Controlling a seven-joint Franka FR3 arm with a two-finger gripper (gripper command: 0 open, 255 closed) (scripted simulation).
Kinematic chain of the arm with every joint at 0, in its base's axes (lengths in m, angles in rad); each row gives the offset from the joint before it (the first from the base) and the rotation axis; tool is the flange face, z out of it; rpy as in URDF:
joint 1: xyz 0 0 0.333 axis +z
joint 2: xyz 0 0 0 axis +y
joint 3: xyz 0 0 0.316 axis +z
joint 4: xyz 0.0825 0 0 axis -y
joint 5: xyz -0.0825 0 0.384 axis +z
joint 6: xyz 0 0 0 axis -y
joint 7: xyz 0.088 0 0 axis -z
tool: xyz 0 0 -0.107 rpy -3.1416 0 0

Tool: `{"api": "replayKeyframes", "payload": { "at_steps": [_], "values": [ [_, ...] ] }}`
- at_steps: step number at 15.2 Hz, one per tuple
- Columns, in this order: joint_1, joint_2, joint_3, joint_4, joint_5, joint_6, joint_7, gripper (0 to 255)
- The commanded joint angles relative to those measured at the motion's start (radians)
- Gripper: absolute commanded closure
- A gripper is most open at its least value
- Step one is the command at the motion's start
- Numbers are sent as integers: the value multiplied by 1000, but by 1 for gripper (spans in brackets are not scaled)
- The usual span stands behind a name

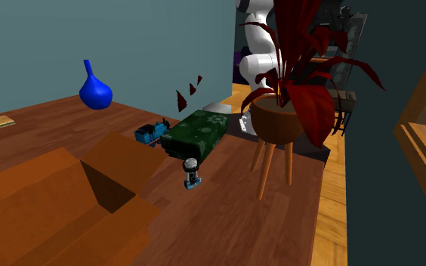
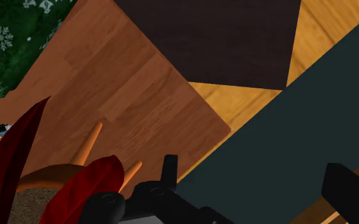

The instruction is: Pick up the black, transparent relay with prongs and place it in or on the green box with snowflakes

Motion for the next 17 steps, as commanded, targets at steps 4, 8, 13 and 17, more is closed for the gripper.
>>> {"api": "replayKeyframes", "payload": {
  "at_steps": [4, 8, 13, 17],
  "values": [
    [-18, 0, -59, -54, -47, 57, -71, 0],
    [-46, 22, -140, -110, -109, 140, -163, 0],
    [-79, 85, -246, -150, -181, 256, -277, 0],
    [-100, 165, -334, -157, -227, 355, -367, 0]
  ]
}}
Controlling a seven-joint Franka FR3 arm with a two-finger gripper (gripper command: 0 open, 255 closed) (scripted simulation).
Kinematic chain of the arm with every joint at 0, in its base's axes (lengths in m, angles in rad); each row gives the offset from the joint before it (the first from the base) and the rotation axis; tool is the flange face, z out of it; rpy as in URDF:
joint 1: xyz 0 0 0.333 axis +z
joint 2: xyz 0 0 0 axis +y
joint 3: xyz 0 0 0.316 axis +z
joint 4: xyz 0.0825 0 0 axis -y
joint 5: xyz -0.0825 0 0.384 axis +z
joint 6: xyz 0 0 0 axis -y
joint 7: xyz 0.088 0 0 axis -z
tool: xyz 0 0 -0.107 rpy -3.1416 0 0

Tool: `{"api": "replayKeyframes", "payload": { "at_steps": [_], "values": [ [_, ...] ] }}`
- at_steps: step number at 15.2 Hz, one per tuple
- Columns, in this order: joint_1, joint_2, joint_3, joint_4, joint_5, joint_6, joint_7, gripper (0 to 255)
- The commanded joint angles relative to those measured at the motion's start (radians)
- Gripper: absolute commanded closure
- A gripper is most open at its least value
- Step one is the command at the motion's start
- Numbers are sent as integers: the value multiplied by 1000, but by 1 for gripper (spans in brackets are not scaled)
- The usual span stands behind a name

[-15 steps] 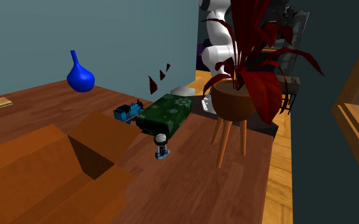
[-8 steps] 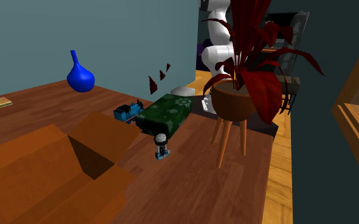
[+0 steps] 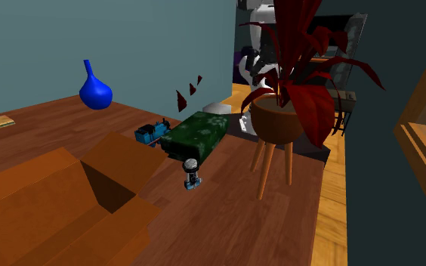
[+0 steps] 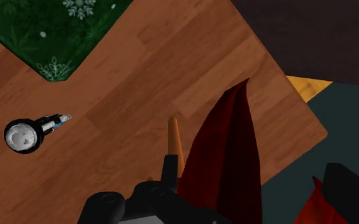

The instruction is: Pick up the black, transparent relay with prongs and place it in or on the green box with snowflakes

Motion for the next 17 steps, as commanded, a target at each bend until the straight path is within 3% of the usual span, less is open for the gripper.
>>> {"api": "replayKeyframes", "payload": {
  "at_steps": [1, 10, 14, 17],
  "values": [
    [-11, 42, -46, -6, -22, 56, -49, 0],
    [-11, 318, -249, 70, -27, 280, -276, 0],
    [5, 475, -336, 139, 40, 366, -406, 0],
    [11, 608, -389, 205, 131, 417, -523, 0]
  ]
}}
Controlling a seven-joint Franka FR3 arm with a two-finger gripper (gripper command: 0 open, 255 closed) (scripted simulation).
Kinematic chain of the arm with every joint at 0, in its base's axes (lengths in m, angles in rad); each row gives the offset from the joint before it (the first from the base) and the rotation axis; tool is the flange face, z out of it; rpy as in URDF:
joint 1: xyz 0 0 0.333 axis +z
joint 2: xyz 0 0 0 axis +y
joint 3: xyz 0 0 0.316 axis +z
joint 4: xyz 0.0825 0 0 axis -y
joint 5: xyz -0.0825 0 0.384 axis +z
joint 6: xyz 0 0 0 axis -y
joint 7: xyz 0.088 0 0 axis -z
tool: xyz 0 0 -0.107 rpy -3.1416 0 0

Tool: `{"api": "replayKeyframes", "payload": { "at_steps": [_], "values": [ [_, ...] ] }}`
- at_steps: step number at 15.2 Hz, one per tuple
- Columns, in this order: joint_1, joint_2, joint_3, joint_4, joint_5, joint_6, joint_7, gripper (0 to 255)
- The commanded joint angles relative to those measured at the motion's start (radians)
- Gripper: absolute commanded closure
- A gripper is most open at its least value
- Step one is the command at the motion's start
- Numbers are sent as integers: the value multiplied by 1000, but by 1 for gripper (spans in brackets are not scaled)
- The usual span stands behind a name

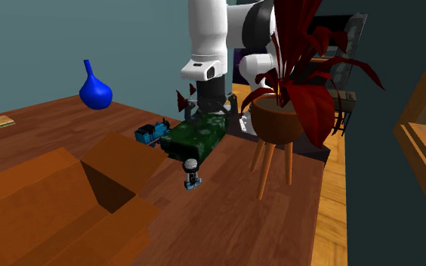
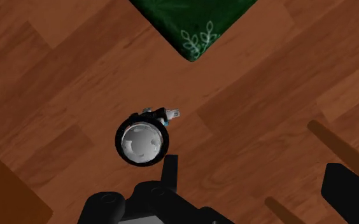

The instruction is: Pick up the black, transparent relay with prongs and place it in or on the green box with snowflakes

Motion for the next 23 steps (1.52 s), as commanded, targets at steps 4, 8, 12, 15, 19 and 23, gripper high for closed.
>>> {"api": "replayKeyframes", "payload": {
  "at_steps": [4, 8, 12, 15, 19, 23],
  "values": [
    [-26, 240, -44, 134, 196, 55, -214, 0],
    [-72, 351, -23, 187, 290, 83, -302, 0],
    [-85, 390, -6, 173, 329, 126, -328, 0],
    [-90, 407, 2, 169, 344, 143, -338, 0],
    [-90, 407, 2, 169, 344, 143, -338, 0],
    [-90, 406, 2, 169, 344, 143, -338, 255]
  ]
}}
